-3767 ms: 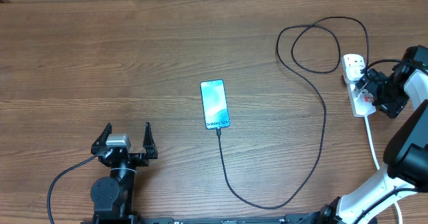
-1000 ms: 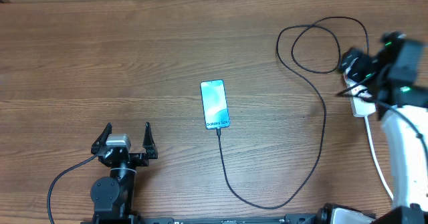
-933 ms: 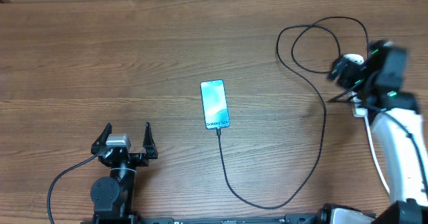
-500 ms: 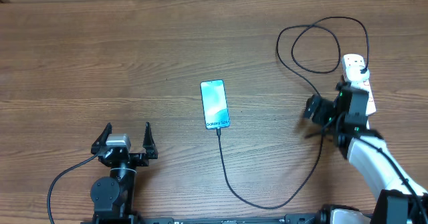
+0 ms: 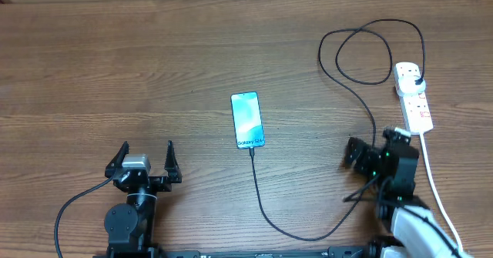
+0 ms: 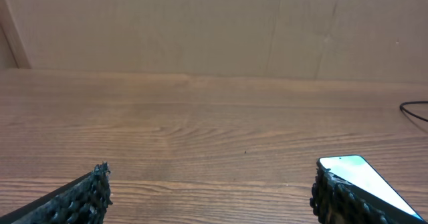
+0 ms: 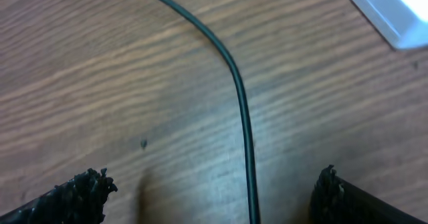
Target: Plug charger to phone and switch on socket
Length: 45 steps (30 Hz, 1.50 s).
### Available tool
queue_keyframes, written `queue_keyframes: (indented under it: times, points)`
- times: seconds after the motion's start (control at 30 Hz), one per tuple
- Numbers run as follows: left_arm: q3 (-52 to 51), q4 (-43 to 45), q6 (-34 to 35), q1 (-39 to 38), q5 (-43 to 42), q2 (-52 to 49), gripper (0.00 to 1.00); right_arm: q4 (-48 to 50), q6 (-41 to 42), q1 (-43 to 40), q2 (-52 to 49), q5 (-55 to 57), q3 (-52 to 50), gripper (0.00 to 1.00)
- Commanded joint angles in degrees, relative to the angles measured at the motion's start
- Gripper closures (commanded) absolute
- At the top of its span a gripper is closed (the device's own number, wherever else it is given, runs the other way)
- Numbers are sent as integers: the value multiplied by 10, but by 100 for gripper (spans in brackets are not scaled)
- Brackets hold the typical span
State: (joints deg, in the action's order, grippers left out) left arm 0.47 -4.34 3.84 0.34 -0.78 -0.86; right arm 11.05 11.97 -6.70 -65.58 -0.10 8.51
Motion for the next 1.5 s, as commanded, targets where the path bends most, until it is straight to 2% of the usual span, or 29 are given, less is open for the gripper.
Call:
queue_keyframes:
  times: [0.0, 0.23, 0.57, 1.07, 1.47]
  points:
    - [-2, -1, -13, -3, 3, 6, 1, 21, 2, 3, 36, -18, -38, 0]
    - [-2, -1, -13, -3, 3, 6, 1, 21, 2, 3, 122, -26, -80, 0]
    - [-2, -1, -13, -4, 3, 6, 1, -91, 1, 3, 249, -25, -81, 0]
    - [-2, -1, -13, -4, 3, 6, 0, -157, -3, 3, 377, -30, -81, 0]
    - [-2, -1, -13, -3, 3, 6, 0, -151, -113, 3, 511, -114, -81, 0]
